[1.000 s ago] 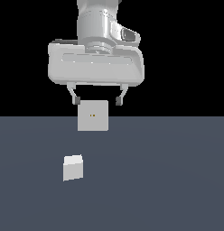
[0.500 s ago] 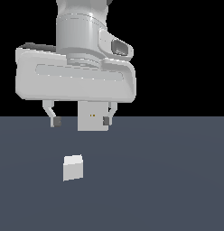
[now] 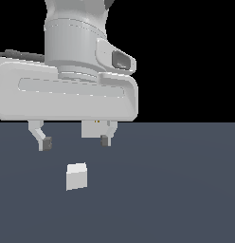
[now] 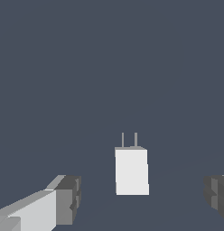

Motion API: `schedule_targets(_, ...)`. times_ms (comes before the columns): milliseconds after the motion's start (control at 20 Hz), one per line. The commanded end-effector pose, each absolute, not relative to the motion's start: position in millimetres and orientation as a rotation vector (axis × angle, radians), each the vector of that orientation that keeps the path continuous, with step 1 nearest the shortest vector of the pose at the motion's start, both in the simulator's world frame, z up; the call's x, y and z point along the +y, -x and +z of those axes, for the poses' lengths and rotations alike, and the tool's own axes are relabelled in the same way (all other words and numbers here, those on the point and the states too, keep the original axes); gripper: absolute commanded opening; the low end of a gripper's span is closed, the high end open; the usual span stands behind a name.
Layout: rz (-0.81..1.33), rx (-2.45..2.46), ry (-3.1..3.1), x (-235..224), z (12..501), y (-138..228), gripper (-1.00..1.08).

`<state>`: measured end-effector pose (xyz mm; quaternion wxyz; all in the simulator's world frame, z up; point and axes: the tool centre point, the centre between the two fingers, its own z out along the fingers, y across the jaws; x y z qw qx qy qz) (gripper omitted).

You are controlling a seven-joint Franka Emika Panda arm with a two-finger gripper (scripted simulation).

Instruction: Plug the charger into the wall socket.

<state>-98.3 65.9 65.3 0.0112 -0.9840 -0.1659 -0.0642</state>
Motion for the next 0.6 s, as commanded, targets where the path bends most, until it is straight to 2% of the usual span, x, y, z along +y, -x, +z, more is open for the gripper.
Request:
schedule_targets(0, -0.206, -0.528, 3.067, 67, 63, 100, 1.00)
schedule_targets(550, -0.205, -0.529, 3.067, 67, 46, 101, 1.00)
